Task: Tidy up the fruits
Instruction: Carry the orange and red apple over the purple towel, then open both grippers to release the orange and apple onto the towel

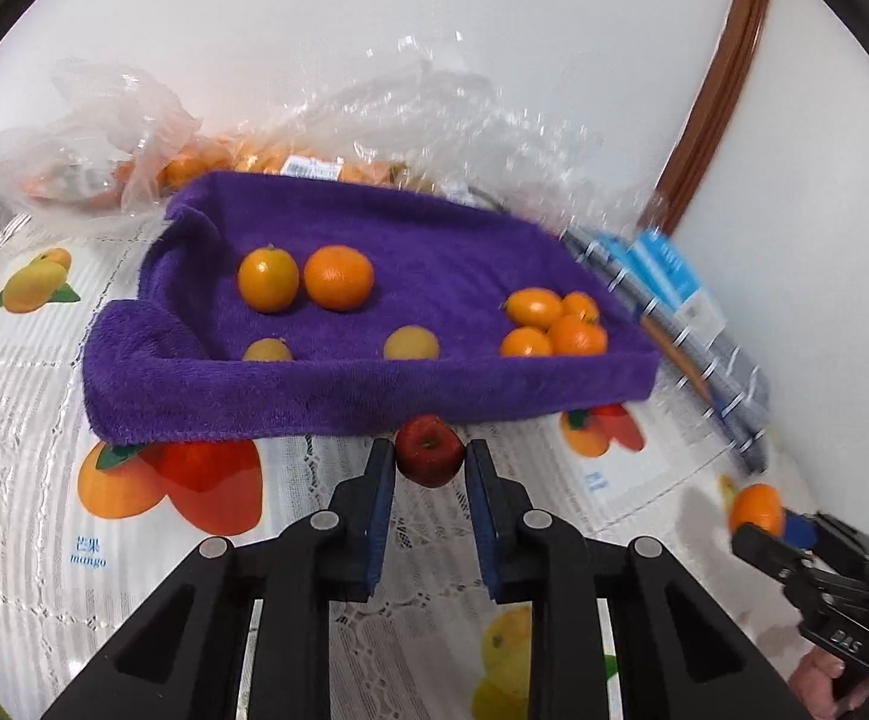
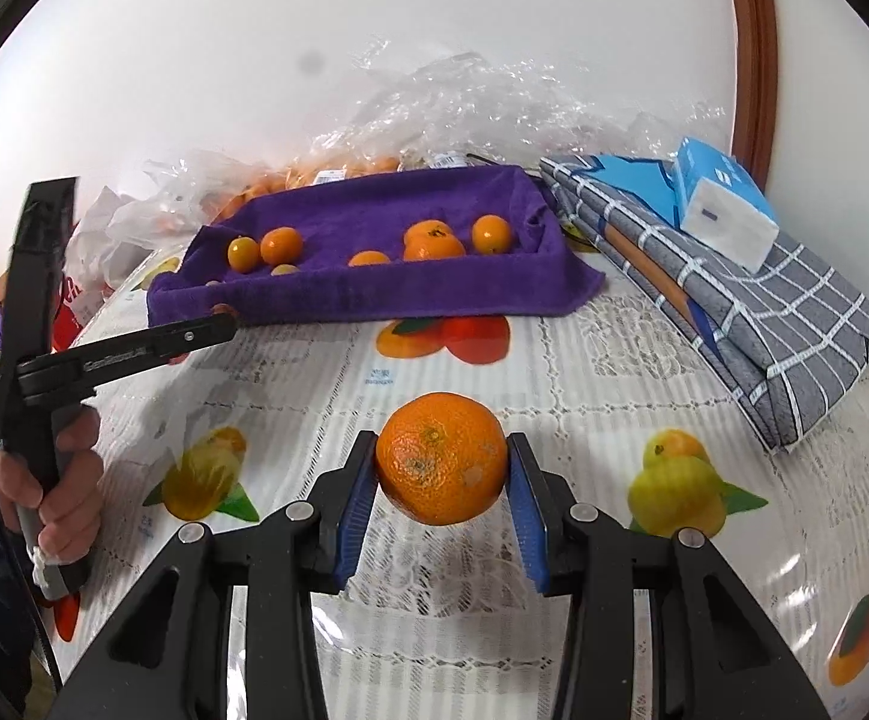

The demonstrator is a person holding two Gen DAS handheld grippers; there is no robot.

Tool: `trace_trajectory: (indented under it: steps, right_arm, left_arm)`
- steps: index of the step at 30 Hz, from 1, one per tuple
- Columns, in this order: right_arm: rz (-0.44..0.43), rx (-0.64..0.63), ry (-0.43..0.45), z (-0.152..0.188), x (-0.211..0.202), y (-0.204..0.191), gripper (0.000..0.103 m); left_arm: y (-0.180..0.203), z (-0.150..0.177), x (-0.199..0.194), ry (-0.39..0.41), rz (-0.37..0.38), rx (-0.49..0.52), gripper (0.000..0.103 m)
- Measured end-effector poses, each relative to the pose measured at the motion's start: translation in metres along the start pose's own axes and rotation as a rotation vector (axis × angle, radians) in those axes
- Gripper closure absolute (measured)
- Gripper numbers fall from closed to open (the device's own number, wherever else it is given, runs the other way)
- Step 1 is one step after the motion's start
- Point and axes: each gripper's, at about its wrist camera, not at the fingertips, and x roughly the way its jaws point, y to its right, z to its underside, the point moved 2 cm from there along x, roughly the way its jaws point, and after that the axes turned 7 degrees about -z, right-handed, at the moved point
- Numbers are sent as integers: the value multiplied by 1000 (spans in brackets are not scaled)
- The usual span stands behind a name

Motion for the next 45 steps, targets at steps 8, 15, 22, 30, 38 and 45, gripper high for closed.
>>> trace_trajectory:
  steps: [8, 15, 22, 30, 38, 45]
  right_arm:
    - [15, -19, 23, -32, 8, -11, 61]
    - [16, -4, 64, -80, 30, -10, 61]
    - [-2, 37, 64, -126, 73, -5, 61]
    - [-16, 17, 30, -136, 122, -8, 61]
    - [-6, -11, 5, -128, 147, -12, 61]
    - [-4, -23, 19, -126, 149, -12, 61]
  left_arm:
    - [-11, -17, -21, 17, -31, -46, 80]
    - [-21, -65, -27, 44, -124, -27, 80]
    - [-38, -90, -1, 43, -182, -40, 80]
    - [-51, -86, 34, 3, -203, -53, 80]
    - [-57, -77, 48, -42, -195, -67, 80]
    - [-54, -76, 53, -50, -184, -60, 80]
